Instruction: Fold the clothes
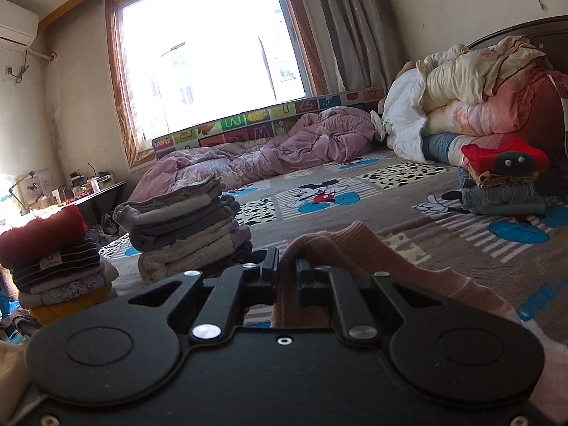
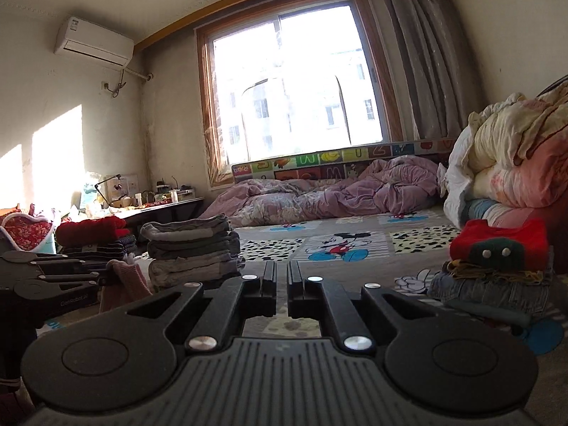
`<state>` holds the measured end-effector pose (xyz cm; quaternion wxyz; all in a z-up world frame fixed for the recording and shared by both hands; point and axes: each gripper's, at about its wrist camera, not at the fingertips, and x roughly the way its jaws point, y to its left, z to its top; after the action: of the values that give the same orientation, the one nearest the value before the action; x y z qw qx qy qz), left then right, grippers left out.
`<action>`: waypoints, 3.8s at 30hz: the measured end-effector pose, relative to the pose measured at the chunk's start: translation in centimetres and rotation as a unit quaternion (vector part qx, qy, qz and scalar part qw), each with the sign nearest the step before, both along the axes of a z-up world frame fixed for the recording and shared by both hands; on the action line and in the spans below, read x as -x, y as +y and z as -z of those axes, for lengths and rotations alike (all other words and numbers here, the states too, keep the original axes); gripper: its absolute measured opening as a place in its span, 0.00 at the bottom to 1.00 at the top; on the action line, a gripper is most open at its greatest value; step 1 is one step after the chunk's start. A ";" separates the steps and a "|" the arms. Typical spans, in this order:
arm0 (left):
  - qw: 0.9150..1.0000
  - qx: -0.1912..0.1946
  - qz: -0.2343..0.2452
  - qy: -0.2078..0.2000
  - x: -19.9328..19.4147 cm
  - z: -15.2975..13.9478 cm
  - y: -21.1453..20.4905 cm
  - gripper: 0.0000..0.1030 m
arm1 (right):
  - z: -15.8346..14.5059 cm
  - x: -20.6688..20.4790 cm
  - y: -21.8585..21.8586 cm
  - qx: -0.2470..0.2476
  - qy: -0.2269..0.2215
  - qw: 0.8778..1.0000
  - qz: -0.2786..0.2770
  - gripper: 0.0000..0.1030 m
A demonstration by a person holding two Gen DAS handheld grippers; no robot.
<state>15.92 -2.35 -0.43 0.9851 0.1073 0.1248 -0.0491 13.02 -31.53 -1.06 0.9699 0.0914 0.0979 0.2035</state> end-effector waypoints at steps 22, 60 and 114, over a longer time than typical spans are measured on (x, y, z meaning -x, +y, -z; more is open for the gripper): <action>0.961 0.153 0.011 0.231 -2.3 6.9 6.0 0.10 | 10.3 -2.3 2.2 -0.086 0.246 0.964 -0.055 0.17; 0.984 0.108 -0.088 0.111 -8.6 2.0 10.5 0.52 | 7.4 -13.1 -3.6 -0.091 0.176 0.976 0.091 0.72; 0.933 0.255 -0.100 0.233 8.8 3.1 5.4 0.83 | 8.0 4.4 2.6 -0.031 0.193 0.980 0.016 1.00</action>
<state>7.07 3.08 -3.55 0.9225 -0.1745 0.3444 -0.0045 8.66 -28.92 -9.07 0.9324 0.1610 0.2757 0.1694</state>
